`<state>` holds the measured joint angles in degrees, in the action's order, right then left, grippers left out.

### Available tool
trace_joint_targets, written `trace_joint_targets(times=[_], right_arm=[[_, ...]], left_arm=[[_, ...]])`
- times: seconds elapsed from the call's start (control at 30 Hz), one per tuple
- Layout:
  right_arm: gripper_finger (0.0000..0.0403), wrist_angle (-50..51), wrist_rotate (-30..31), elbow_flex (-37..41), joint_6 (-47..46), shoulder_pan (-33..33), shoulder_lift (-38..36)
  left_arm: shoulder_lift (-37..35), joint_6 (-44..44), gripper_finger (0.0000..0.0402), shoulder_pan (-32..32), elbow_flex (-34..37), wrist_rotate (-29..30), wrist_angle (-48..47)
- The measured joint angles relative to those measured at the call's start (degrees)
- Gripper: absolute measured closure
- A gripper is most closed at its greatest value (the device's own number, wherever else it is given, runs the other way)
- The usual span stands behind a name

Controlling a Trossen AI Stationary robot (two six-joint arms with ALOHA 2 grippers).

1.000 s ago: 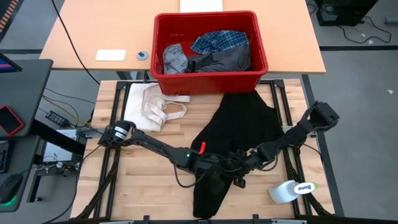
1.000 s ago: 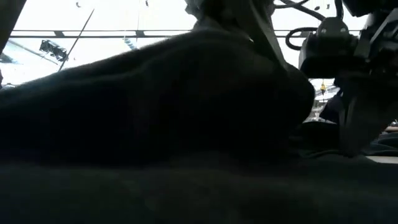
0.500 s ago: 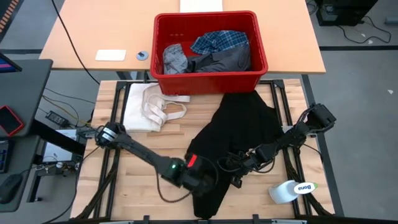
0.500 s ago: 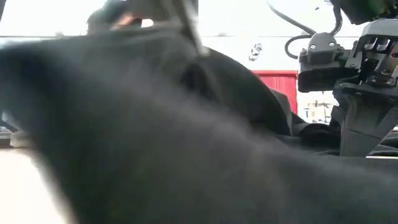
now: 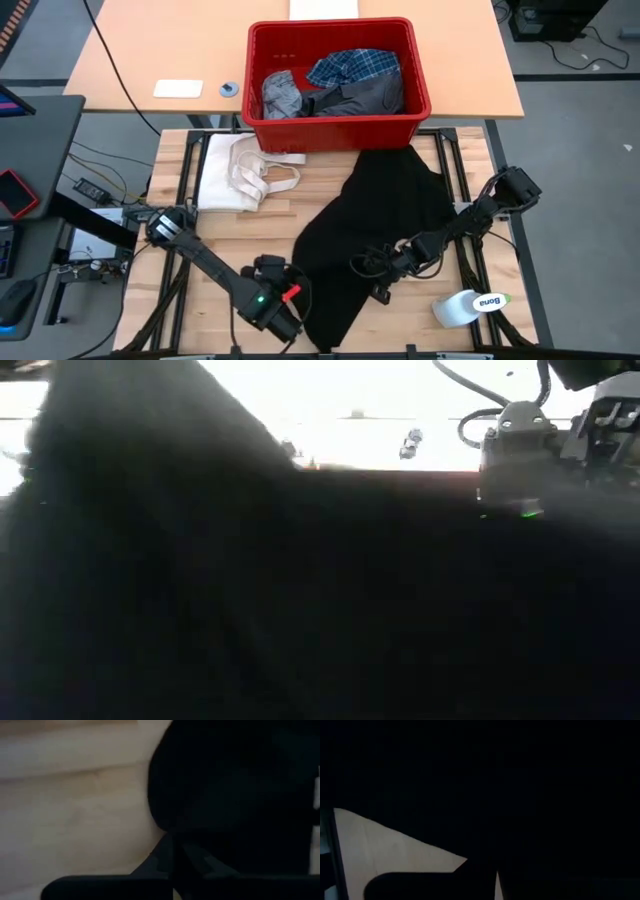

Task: Fold Laundry from Bin
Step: Fold the black shirt

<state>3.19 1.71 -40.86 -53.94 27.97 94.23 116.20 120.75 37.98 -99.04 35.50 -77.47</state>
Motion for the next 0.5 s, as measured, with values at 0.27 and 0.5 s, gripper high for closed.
trace_joint_targets(times=[0.27, 0.5], right_arm=[[0.0364, 0.48, -4.54, -0.02, 2.9, -0.02, -4.9], [0.0365, 2.09, 0.14, -0.07, 6.34, -2.03, -13.45]], left_arm=[[-5.76, -5.9, 0.0388, 2.29, 0.0, 1.59, -9.5], [-16.21, -21.99, 0.0388, 2.86, 0.0, 2.35, -12.68]])
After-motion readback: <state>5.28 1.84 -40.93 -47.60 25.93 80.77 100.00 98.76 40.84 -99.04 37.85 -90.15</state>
